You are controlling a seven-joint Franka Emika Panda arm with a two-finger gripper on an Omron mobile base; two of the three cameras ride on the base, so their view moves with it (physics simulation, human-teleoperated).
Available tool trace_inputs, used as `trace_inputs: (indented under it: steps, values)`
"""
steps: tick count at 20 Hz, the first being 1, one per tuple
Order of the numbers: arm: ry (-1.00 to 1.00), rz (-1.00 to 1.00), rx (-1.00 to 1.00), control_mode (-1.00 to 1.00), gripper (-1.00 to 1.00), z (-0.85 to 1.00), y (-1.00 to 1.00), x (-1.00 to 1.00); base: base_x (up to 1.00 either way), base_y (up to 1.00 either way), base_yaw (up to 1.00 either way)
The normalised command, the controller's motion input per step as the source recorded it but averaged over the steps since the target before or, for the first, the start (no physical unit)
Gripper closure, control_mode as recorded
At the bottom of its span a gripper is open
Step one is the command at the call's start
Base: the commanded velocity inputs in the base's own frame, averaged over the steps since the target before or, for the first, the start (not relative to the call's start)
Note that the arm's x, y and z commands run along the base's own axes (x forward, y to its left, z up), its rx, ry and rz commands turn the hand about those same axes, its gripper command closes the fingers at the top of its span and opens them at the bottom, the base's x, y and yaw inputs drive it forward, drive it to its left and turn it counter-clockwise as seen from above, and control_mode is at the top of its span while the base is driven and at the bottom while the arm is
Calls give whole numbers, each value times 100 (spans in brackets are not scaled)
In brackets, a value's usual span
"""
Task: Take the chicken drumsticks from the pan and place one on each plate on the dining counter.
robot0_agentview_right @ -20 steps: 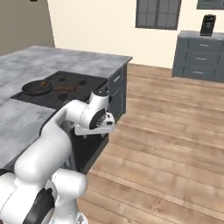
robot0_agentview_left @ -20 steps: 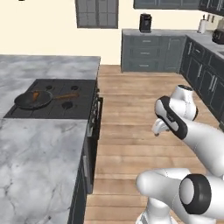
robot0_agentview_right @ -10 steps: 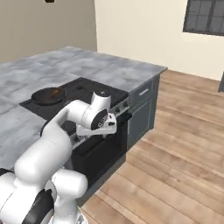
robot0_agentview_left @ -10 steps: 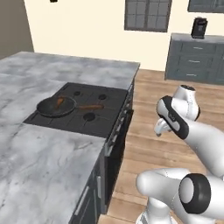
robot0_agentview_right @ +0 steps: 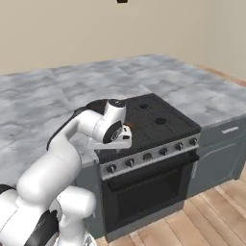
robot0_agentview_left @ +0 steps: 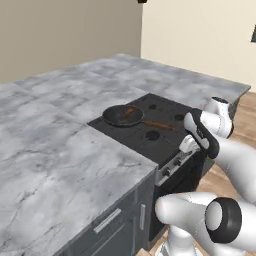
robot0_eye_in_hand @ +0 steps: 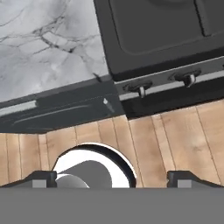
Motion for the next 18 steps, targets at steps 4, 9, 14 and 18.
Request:
trace_inputs:
  steps: [4, 9, 14, 18]
  values:
    - [0, 0, 0, 100, -100, 0, 0, 0, 28, -35, 75]
    - [0, 0, 0, 100, -100, 0, 0, 0, 32, -51, 56]
    - [0, 0, 0, 100, -100, 0, 0, 0, 28, -79, 24]
    - [0, 0, 0, 100, -100, 0, 0, 0, 50, -71, 18]
